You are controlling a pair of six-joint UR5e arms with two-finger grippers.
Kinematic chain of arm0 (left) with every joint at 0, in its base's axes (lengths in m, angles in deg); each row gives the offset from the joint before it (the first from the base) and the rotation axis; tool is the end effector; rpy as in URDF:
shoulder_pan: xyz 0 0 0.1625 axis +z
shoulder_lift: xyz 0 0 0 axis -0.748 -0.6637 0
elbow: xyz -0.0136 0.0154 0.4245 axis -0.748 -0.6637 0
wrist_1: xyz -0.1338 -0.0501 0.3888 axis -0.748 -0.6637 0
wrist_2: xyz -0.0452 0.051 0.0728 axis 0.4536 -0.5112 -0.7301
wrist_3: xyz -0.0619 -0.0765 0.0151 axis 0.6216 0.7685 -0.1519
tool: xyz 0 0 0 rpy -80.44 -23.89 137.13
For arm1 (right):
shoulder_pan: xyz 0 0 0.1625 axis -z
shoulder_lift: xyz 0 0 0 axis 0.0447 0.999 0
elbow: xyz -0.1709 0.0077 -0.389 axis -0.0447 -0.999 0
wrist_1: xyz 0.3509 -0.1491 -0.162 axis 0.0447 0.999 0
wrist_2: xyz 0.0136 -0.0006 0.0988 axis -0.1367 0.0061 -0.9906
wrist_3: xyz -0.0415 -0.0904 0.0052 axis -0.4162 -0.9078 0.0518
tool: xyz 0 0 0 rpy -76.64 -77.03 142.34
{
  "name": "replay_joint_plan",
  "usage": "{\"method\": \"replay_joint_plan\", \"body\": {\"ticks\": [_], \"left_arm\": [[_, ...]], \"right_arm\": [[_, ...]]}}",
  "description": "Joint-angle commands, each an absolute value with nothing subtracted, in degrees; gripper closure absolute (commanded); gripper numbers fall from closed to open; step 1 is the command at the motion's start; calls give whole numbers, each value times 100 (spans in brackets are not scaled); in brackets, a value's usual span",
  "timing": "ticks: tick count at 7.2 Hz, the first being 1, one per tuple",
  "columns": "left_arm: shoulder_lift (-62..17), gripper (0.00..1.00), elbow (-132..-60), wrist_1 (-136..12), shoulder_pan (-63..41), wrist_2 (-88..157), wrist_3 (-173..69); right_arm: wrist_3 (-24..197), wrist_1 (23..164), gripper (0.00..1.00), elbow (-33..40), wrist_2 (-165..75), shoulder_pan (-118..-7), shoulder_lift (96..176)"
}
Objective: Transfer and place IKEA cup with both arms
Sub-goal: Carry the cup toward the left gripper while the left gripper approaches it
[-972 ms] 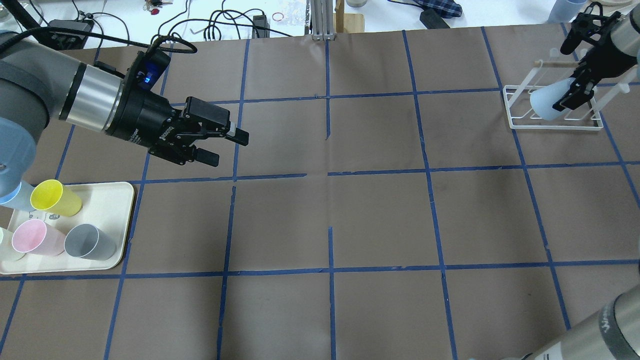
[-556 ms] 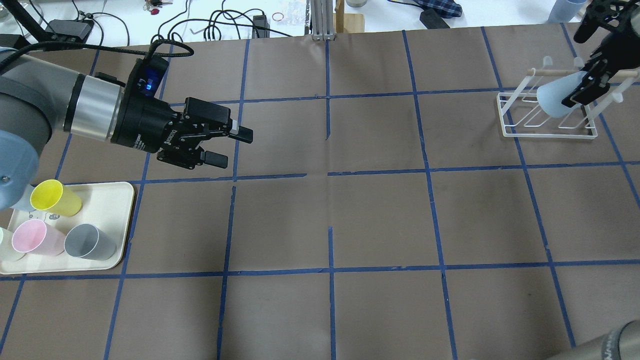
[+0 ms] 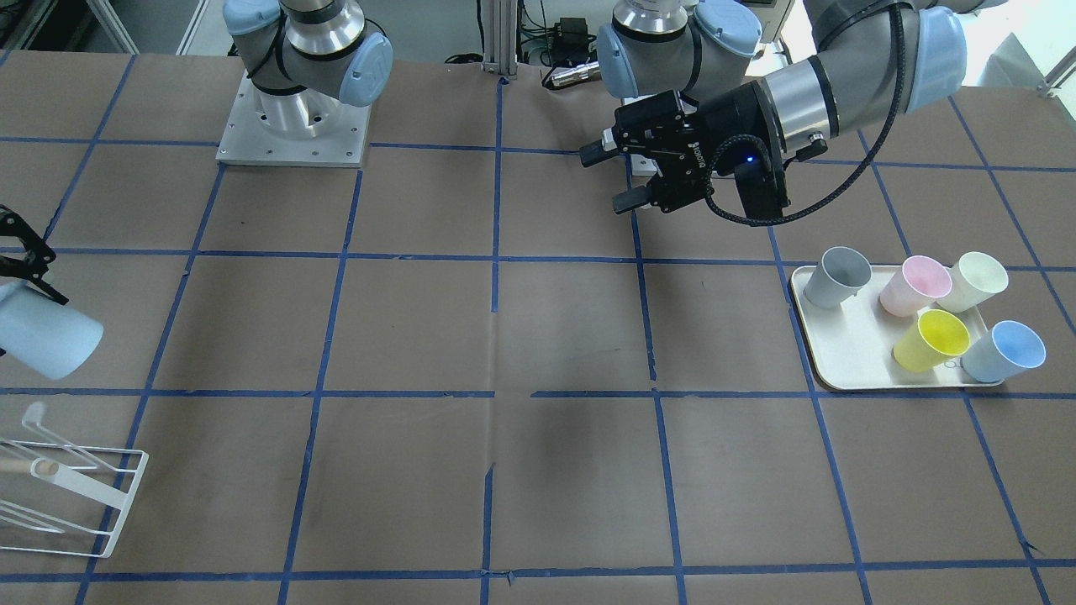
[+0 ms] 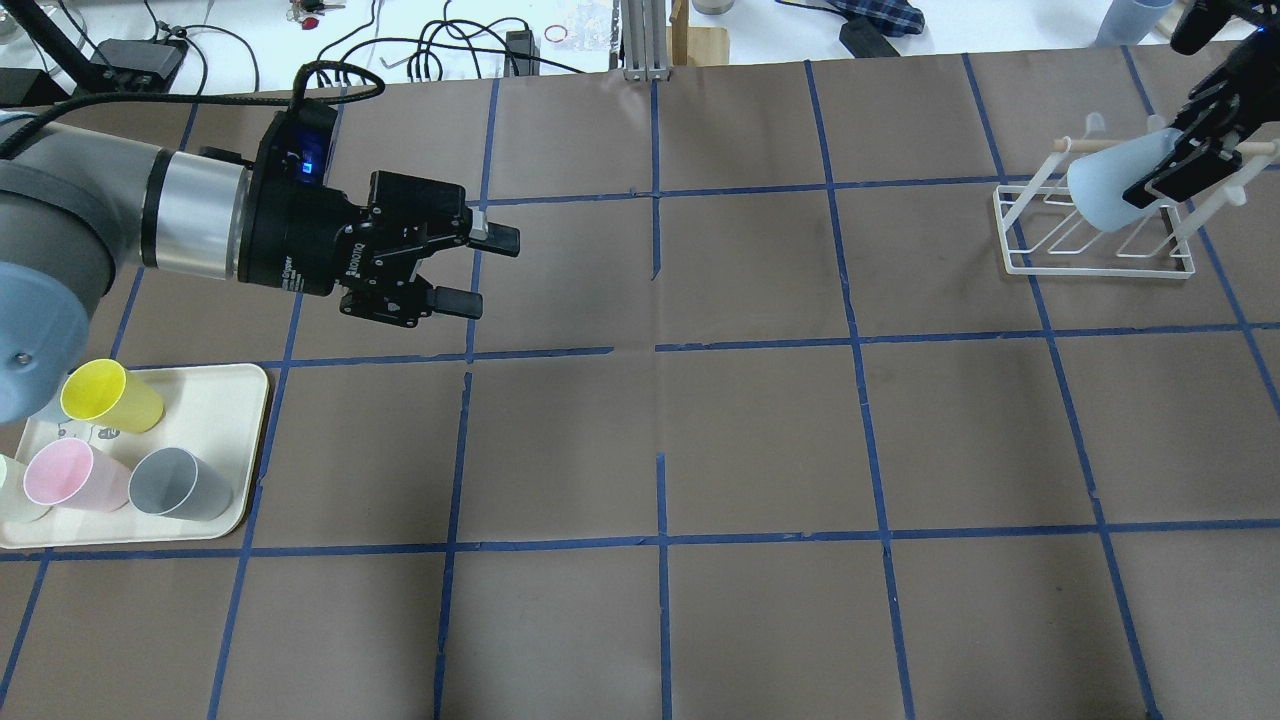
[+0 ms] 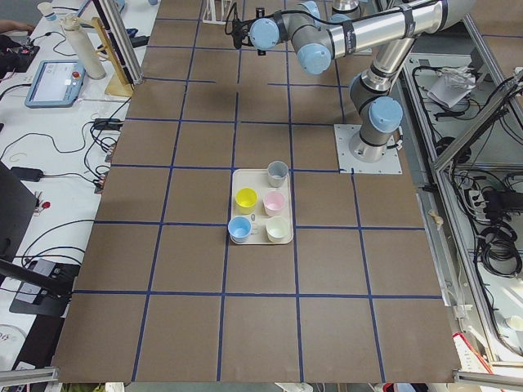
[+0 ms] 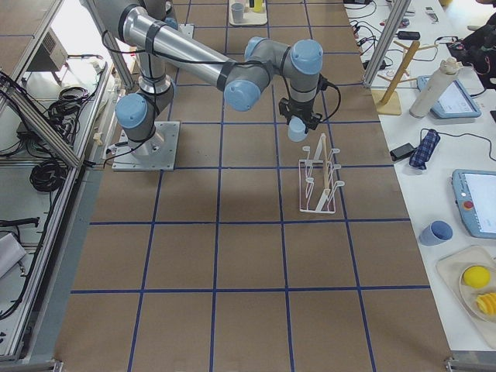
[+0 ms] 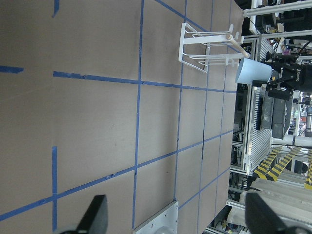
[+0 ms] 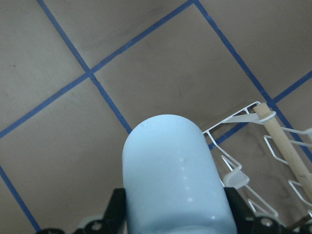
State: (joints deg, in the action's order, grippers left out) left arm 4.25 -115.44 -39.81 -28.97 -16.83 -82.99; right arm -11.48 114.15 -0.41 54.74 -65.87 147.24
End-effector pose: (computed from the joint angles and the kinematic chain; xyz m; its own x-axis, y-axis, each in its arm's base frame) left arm -0.1252 -0.4470 0.4141 -0.4662 -0.0911 0.8800 -0.0792 0.9950 0.0610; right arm -0.1100 -0.5651 0.4302 -0.5720 -0.8194 -0.0388 -0.7946 0.5652 -0.2217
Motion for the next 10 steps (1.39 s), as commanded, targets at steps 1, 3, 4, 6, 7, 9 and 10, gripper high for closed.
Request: {"method": "replay_joint_plan", "body": {"ticks": [1, 3, 4, 6, 7, 9, 10], "left_arm": [[444, 0, -11925, -4086, -3006, -524, -8292], [470, 0, -12103, -4095, -3024, 42, -8292], [375, 0, -12138, -4121, -3033, 306, -8284], [400, 0, -12454, -4130, -3068, 896, -8292], [383, 0, -12455, -4130, -3068, 906, -8284], [409, 0, -12446, -4078, -3077, 915, -8292], [409, 0, -12446, -4060, -3095, 915, -8292]], "right_arm": [[-431, 10743, 49, -31, 4835, -6593, 14817], [473, 9700, 49, -23, 4063, -6593, 14808], [879, 9269, 50, 39, 3641, -6593, 14808], [1295, 7996, 50, 48, 2735, -6593, 14773], [1365, 7233, 50, 57, 2192, -6593, 14712], [1331, 5957, 48, 74, 1730, -6602, 14633], [1331, 5560, 47, 74, 1729, -6620, 14615]]}}
